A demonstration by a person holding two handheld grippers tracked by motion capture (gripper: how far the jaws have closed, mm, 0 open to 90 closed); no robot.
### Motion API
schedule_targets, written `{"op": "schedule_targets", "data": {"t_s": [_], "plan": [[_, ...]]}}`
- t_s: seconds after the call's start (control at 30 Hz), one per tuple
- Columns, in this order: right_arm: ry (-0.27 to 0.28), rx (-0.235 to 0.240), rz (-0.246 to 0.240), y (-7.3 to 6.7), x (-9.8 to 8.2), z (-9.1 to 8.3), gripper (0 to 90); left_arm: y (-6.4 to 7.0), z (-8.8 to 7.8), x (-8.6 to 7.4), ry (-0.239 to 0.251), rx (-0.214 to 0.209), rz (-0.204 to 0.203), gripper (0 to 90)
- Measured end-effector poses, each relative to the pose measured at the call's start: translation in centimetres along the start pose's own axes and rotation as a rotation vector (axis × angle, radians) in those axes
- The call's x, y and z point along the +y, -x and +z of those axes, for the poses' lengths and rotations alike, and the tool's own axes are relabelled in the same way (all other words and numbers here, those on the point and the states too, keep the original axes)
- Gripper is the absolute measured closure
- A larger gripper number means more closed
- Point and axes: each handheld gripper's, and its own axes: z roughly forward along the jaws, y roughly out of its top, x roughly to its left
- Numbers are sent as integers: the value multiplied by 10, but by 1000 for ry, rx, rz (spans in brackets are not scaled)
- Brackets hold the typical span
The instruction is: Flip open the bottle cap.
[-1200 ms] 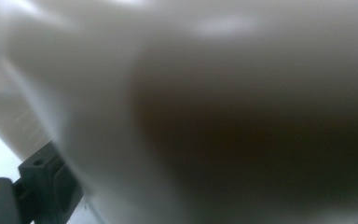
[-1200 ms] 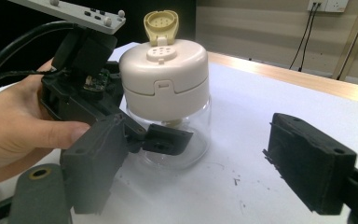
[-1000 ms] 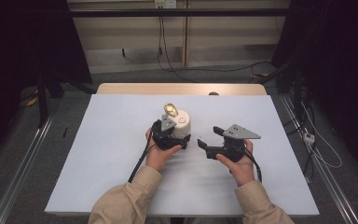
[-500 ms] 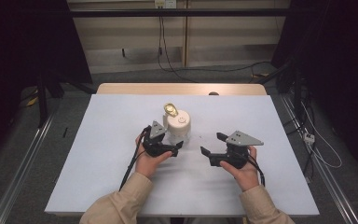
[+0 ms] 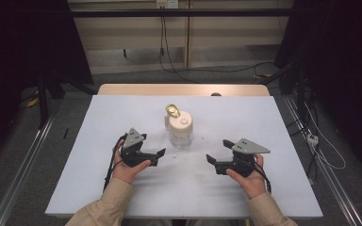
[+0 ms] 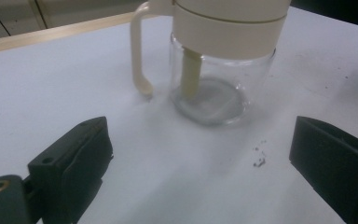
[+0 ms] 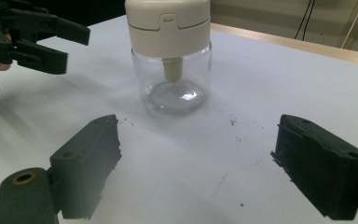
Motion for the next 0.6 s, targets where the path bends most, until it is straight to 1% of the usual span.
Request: {"op": "schedule_targets", "data": {"t_s": [0.03,0.07,0.1,0.17,0.23,0.27,0.33,0.37,0.43,0.47,0.5,0.53,0.6], "plan": [[1,-5,1,0,-1,-1,132,-6,-8,-3,7,-7,-14,50],[4,-3,5,1,-2,-2,130,-6,-8,-3,7,-7,-14,50],[4,-4,6,1,-3,-4,126,-10,-16,-6,15,-15,-28,52],[6,-11,11,2,-4,-6,123,-15,-23,-7,11,5,-23,51],[8,-14,16,4,-6,-8,120,-19,-30,-9,24,1,-51,50],[5,-18,19,4,-6,-10,117,-21,-34,-10,23,1,-56,50],[1,-17,15,4,-8,-12,114,-24,-39,-13,18,14,-44,49],[0,-21,12,4,-9,-13,109,-24,-39,-13,18,14,-44,48],[1,-24,10,4,-10,-14,104,-26,-45,-16,19,10,-51,48],[1,-29,11,5,-12,-16,97,-28,-50,-19,20,14,-34,48],[1,-29,11,5,-12,-16,97,-28,-50,-19,20,14,-34,48],[3,-36,13,6,-13,-19,93,-30,-55,-21,22,12,-39,49],[4,-42,12,7,-14,-22,93,-31,-60,-23,15,13,-37,49]]}}
